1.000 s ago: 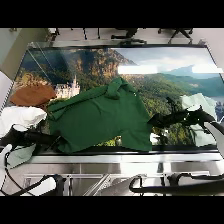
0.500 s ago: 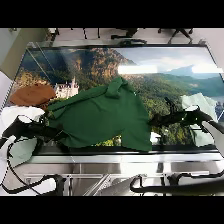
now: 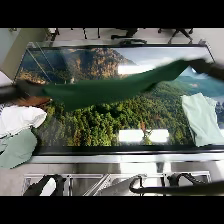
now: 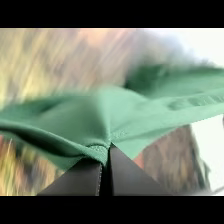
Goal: Fold the shirts.
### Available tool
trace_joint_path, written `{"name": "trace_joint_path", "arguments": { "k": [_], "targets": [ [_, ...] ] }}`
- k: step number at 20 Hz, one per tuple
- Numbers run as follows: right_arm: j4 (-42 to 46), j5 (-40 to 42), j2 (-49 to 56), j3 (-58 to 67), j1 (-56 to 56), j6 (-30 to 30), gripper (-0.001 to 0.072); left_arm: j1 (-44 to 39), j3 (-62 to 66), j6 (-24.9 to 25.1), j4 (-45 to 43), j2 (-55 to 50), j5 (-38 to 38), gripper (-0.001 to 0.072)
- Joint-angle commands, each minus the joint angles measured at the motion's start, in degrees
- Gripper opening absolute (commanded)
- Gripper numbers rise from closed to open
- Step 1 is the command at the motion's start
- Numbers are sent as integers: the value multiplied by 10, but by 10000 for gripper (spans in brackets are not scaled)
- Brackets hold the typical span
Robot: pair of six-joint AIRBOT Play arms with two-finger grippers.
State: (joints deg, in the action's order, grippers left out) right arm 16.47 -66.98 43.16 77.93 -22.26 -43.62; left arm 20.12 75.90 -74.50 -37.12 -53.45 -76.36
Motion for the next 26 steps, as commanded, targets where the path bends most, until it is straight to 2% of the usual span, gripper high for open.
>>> {"name": "trace_joint_path", "arguments": {
  "k": [1,5,7,9,11,14,16,18,20,23,26],
  "targets": [
    [10,46,-106,141,-53,2,20,5,188,0,52,74,1,14],
    [70,66,-147,250,-69,-7,20,79,318,-1,48,115,-4,14],
    [102,69,-147,280,-69,-19,20,113,349,-7,2,120,-23,13],
    [138,66,-138,280,-70,-26,20,109,355,-16,-41,108,-41,14],
    [132,37,-104,271,-73,-35,20,80,354,-17,-59,72,-62,14],
    [34,-46,-19,219,-71,-12,20,-17,354,-16,-62,-28,-91,14],
    [15,-63,50,159,-52,16,20,-98,354,-16,-112,-122,-104,14],
    [26,-28,116,92,-18,50,20,-163,355,-16,-176,-228,-104,14],
    [34,41,190,46,21,84,21,-198,355,-16,-231,-337,-90,14],
    [30,127,317,42,53,95,20,-202,355,-31,-264,-481,-59,14],
    [10,179,404,54,64,114,20,-181,355,-45,-258,-572,-13,14]
  ]
}}
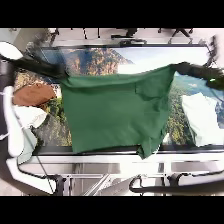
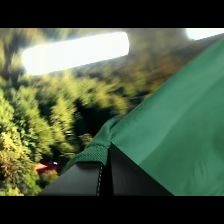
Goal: Fold the shirts.
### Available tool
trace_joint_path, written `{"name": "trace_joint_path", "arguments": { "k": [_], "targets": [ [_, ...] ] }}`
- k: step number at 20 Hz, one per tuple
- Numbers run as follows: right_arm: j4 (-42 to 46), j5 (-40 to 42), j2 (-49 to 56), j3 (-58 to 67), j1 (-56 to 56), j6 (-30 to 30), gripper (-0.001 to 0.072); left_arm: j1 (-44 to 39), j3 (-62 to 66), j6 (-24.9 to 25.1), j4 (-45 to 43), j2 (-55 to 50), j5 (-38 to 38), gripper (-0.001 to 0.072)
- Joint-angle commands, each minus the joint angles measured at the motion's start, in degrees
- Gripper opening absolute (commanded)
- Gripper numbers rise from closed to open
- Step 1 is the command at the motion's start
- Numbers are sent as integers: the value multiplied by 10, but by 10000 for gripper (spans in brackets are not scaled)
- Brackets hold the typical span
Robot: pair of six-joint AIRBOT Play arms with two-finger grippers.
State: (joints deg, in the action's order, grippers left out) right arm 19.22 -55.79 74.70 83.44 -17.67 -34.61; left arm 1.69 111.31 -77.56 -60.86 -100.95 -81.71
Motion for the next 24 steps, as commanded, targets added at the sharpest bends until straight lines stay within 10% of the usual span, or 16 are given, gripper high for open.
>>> {"name": "trace_joint_path", "arguments": {
  "k": [1,9,20,23,24],
  "targets": [
    [-17,77,110,5,21,24,20,8,1,-15,-20,-114,58,14],
    [142,85,126,-15,21,-14,20,22,31,-14,-42,-154,94,14],
    [113,99,127,-60,52,-14,33,20,-26,-6,-11,-155,155,19],
    [110,93,92,-60,53,-14,321,20,23,-6,-6,-155,106,22],
    [110,87,71,-60,49,-14,391,21,44,-6,-6,-155,84,240]
  ]
}}
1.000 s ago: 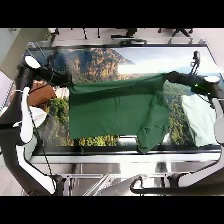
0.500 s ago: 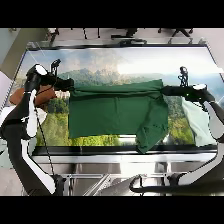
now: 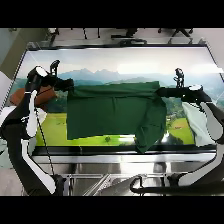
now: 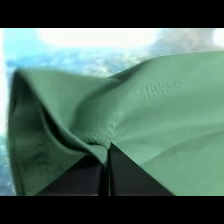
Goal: Fold the shirts.
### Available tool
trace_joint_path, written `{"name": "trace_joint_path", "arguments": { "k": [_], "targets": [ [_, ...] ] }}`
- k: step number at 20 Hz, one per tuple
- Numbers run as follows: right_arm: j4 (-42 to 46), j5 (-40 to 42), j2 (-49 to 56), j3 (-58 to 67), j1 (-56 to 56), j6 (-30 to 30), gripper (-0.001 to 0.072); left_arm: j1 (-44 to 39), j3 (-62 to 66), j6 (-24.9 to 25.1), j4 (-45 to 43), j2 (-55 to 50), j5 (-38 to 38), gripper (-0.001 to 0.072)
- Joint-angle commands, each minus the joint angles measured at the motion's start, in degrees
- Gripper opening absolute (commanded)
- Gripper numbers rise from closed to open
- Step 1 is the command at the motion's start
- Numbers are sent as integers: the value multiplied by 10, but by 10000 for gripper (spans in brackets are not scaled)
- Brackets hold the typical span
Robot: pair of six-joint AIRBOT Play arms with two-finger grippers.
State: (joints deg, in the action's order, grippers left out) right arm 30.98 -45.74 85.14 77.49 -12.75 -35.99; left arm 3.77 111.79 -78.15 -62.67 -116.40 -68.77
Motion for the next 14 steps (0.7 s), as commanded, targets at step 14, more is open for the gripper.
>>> {"name": "trace_joint_path", "arguments": {
  "k": [14],
  "targets": [
    [120,-250,-360,-226,-228,-253,380,117,-450,-17,9,252,-120,638]
  ]
}}
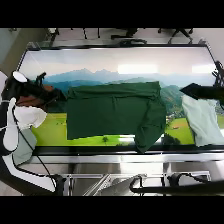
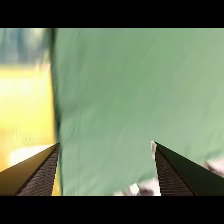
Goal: Fold the shirts.
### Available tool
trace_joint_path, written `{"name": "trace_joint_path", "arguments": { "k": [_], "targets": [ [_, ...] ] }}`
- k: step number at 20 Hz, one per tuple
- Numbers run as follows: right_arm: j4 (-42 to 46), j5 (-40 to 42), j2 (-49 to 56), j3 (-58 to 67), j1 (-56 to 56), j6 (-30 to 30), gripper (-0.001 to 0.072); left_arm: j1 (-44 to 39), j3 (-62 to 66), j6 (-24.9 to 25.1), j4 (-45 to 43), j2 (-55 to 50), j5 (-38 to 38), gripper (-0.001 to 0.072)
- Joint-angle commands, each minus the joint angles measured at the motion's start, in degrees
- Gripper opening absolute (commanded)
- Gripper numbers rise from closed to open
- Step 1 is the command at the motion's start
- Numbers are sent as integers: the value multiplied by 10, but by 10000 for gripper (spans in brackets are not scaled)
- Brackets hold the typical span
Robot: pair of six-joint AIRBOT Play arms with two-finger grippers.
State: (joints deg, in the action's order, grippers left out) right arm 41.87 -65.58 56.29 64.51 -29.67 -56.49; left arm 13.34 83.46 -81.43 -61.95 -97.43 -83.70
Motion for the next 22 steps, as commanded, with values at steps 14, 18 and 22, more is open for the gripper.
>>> {"name": "trace_joint_path", "arguments": {
  "k": [14,18,22],
  "targets": [
    [2,27,-155,-431,-4,-50,461,9,-310,96,136,111,187,15],
    [-12,59,-106,-439,54,-50,461,9,-273,94,136,111,174,15],
    [-96,108,-43,-438,159,-26,424,9,-270,94,136,111,170,16]
  ]
}}
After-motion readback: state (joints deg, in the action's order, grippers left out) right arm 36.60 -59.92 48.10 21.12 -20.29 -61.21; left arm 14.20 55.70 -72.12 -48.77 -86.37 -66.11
